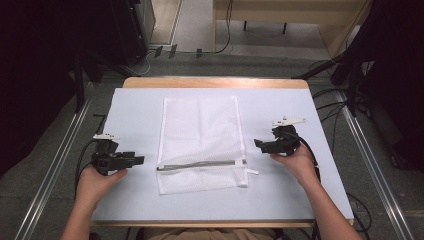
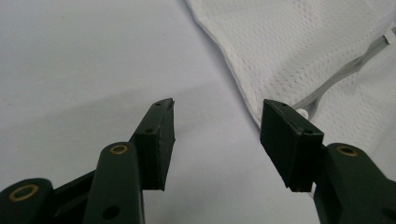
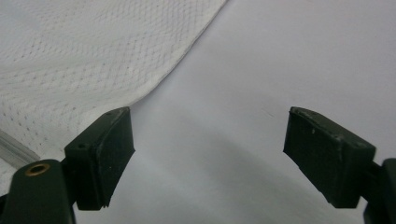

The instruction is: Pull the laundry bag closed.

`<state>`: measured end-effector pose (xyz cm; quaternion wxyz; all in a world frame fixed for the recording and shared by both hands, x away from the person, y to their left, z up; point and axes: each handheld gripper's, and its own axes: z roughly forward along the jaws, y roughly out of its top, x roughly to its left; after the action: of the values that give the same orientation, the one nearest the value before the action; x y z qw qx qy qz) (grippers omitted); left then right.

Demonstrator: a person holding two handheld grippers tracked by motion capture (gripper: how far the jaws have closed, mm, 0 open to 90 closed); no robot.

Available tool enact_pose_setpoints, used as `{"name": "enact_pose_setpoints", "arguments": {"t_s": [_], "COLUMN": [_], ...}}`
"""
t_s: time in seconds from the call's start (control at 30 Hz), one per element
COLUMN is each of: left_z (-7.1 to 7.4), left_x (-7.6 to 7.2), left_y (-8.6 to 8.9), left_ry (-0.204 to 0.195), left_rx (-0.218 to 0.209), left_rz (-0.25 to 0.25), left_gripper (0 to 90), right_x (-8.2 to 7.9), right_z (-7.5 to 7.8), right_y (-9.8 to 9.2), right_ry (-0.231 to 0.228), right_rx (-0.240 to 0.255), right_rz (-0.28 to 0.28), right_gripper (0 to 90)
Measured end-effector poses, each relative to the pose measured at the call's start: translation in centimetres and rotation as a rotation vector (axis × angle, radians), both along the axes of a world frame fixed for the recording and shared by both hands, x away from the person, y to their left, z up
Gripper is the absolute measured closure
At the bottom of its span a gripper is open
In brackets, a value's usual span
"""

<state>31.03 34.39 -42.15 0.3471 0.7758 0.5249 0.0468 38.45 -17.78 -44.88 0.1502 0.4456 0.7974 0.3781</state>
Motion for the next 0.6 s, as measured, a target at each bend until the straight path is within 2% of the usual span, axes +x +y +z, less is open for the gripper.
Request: {"name": "enact_pose_setpoints", "arguments": {"t_s": [0.13,0.17,0.3,0.33,0.4,0.6], "left_z": [-0.07,-0.1,-0.12,-0.09,-0.06,-0.13], "left_x": [0.11,0.14,0.21,0.23,0.28,0.43], "left_y": [0.18,0.22,0.26,0.26,0.25,0.22], "left_ry": [-0.006,-0.004,-0.002,-0.002,-0.003,0.003], "left_rx": [-0.007,-0.006,-0.008,-0.011,-0.022,-0.017], "left_rz": [0.001,0.002,0.001,0.003,0.009,0.006], "left_gripper": [40.2,39.6,38.7,37.9,37.4,36.3], "right_x": [-0.02,-0.03,-0.1,-0.16,-0.17,-0.28], "right_z": [-0.07,-0.08,-0.03,-0.03,-0.04,-0.1], "right_y": [0.14,0.18,0.26,0.31,0.33,0.39], "right_ry": [0.01,0.014,0.011,0.02,0.023,0.047], "right_rx": [-0.015,-0.02,-0.025,-0.025,-0.029,-0.037], "right_rz": [0.0,0.008,0.015,0.02,0.022,0.036], "right_gripper": [17.3,21.9,25.7,29.2,29.7,32.3]}}
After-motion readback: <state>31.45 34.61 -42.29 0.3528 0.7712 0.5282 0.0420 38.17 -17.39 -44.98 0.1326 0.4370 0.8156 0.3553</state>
